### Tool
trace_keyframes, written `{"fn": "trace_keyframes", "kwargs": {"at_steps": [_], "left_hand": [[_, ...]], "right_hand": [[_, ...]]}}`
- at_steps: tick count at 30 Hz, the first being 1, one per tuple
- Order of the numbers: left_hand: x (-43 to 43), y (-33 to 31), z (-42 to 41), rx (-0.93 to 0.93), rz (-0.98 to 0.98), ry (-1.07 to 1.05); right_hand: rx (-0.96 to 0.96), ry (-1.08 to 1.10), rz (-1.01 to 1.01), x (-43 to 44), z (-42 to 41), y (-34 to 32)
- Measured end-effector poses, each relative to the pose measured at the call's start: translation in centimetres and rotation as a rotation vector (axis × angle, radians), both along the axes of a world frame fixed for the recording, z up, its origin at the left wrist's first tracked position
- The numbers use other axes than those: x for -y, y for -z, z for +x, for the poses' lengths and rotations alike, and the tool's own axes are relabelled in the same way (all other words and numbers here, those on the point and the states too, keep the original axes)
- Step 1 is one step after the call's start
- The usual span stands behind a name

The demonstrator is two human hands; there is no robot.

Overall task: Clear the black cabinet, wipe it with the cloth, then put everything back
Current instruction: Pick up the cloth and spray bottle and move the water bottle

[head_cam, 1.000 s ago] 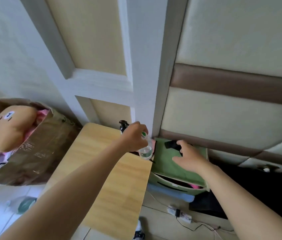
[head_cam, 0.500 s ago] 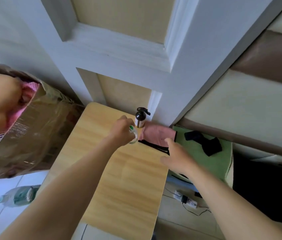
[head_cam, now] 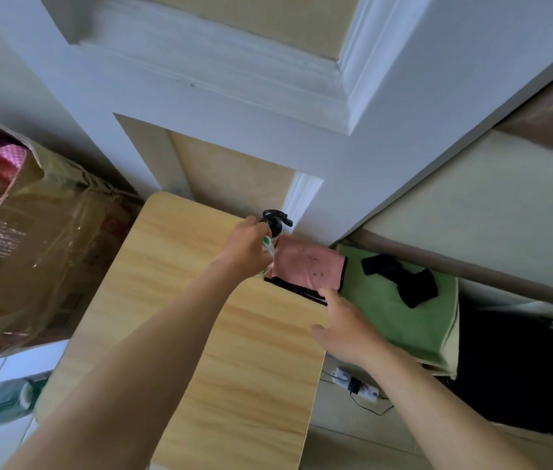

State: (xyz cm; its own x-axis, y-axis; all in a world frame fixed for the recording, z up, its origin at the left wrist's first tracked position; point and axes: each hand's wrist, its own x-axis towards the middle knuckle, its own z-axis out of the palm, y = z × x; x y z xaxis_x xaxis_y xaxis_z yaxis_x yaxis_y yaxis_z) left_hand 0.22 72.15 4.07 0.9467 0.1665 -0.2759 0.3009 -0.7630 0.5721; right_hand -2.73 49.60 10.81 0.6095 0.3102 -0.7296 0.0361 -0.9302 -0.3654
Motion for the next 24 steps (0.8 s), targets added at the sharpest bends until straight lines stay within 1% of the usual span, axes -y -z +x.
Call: {"fn": "trace_keyframes", "kwargs": {"at_steps": [6,11,17,24], "left_hand": [[0.0,0.2,-0.1,-0.046,0.016,0.011],[0.2,-1.6,-0.4,-0.081,0.03,0.009],[3.4,-8.3,1.0,0.058,0.071,0.027],[12.2,-17.4,1.6,0.103,0.048,0.194]], "right_hand": [[-0.008,0.022,0.024,-0.1,0.7,-0.3],[0.006,0.047,0.052,0.5,1.3,-1.7],[0.084,0.123,0.103,3.5,1.8,-6.4],[0.196,0.282,0.159,12.4,1.8,-12.4]]}}
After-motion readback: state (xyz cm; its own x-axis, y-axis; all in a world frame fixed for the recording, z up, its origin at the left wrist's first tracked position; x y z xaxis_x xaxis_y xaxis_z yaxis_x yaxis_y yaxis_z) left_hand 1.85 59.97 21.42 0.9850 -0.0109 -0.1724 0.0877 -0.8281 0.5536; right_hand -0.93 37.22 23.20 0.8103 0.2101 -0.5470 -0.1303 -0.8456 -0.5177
